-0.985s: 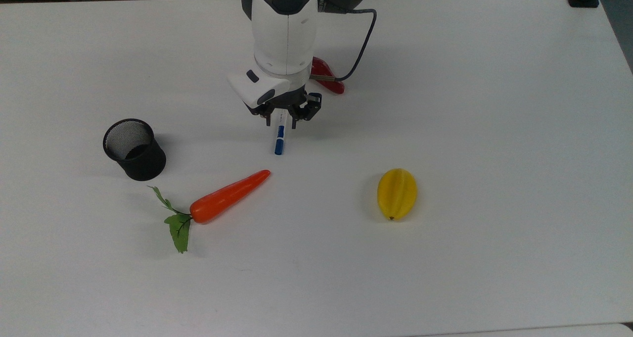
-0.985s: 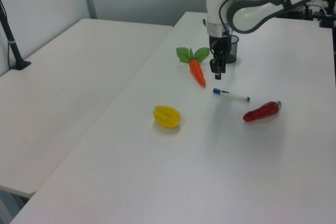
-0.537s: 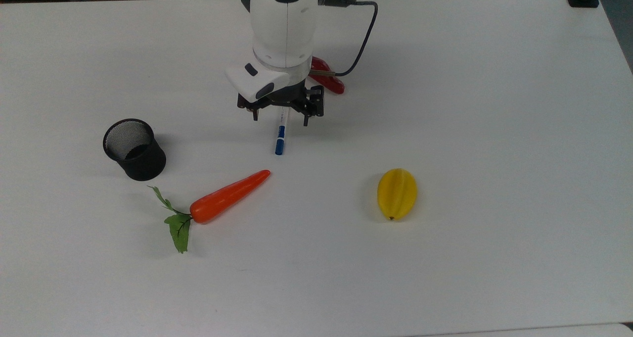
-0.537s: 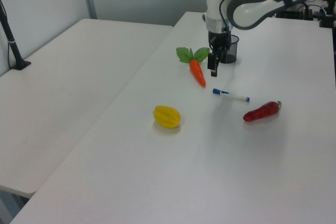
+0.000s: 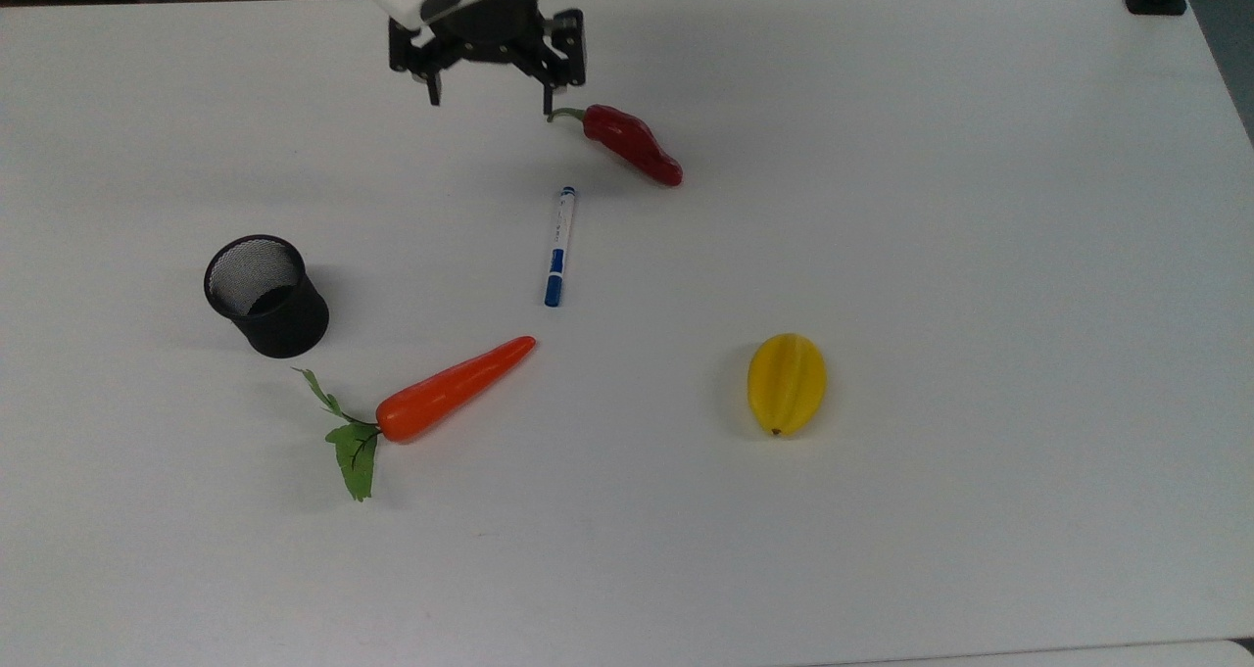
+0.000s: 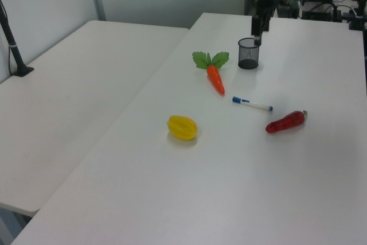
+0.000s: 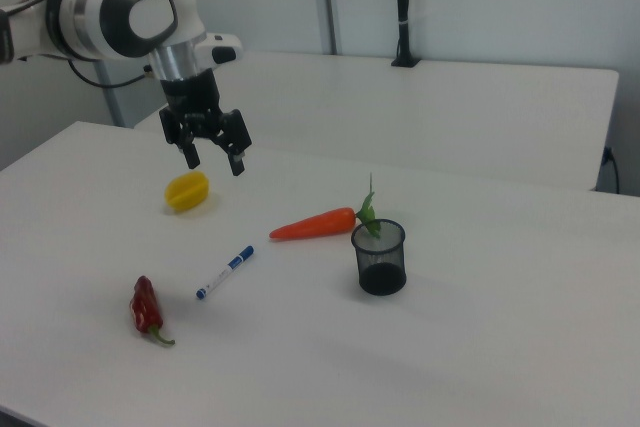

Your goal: Take marker pen

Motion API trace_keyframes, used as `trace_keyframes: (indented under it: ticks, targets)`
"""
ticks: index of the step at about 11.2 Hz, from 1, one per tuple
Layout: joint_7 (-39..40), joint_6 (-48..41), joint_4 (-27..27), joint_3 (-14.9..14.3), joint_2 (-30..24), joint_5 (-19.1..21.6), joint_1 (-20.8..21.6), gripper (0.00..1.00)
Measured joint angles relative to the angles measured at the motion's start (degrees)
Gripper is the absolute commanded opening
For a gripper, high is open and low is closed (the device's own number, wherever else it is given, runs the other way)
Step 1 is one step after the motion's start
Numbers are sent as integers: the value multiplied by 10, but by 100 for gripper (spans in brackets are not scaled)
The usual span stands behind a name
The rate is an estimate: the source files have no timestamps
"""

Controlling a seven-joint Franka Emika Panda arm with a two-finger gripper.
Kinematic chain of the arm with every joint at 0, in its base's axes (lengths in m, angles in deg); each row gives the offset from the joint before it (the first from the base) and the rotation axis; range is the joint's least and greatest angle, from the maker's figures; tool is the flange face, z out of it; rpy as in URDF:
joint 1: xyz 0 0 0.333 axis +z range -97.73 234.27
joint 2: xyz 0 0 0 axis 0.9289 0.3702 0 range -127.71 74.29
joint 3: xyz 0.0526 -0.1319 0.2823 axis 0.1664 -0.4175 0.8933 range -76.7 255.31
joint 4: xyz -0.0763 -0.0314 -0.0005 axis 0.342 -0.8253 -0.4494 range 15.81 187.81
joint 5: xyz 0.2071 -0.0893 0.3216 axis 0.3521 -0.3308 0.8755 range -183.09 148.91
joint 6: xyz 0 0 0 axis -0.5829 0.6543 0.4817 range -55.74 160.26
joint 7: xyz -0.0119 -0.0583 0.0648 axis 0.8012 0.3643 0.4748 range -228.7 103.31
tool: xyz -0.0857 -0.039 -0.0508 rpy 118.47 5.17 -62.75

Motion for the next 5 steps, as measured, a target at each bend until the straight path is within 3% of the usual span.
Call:
trace_keyframes:
  ticks: [3,5]
  targets:
    - [34,-33,31,0,-64,0,-30,100]
    - [35,-34,38,0,-75,0,-31,100]
